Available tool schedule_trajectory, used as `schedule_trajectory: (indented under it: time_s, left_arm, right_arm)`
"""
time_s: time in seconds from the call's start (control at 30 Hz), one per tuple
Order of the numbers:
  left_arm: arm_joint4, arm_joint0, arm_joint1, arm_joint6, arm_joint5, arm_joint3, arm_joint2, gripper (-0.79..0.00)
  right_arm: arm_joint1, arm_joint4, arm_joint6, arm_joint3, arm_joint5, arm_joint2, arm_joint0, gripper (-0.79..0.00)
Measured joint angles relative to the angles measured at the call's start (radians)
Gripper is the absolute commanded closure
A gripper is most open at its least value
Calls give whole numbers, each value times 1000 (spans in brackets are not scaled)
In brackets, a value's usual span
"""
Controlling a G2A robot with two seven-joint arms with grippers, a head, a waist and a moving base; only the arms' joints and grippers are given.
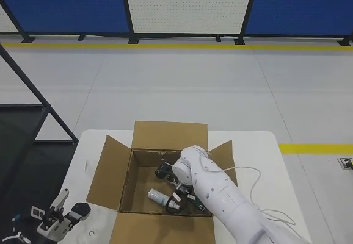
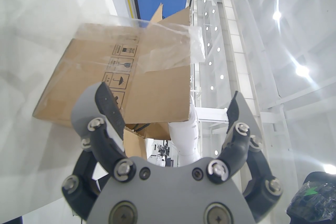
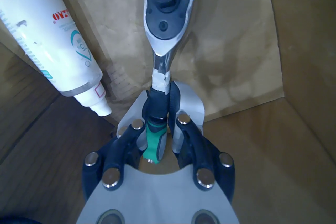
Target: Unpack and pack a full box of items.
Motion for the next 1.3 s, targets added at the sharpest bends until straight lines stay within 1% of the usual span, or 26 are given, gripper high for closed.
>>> schedule_trajectory:
  time_s: [0.3,0.37,0.43,0.57,0.83,0.9,1.07,1.13,1.3]
  left_arm:
    - [9,-5,2,4,7,-3,4,-785]
    - [12,-8,2,5,8,-2,6,-785]
    - [14,-11,3,7,11,0,9,-785]
    - [14,-17,3,11,13,3,12,-785]
    - [13,-25,5,12,17,9,16,-785]
    - [12,-27,5,13,18,10,17,-785]
    - [12,-29,6,13,18,12,17,-785]
    - [10,-30,6,13,18,13,16,-785]
    - [7,-31,7,12,17,15,13,-785]
  right_arm:
    - [-22,-7,-19,62,24,-13,15,-215]
    - [-28,-9,-22,72,33,-16,19,-212]
    - [-33,-11,-26,78,38,-19,22,-246]
    - [-44,-13,-30,90,60,-24,24,-274]
    - [-63,-9,-49,129,68,-27,31,-271]
    - [-66,-8,-46,140,70,-27,34,-246]
    - [-74,-1,-54,169,62,-25,42,-148]
    - [-76,4,-58,183,56,-22,44,0]
    - [-77,16,-68,211,40,-15,50,0]
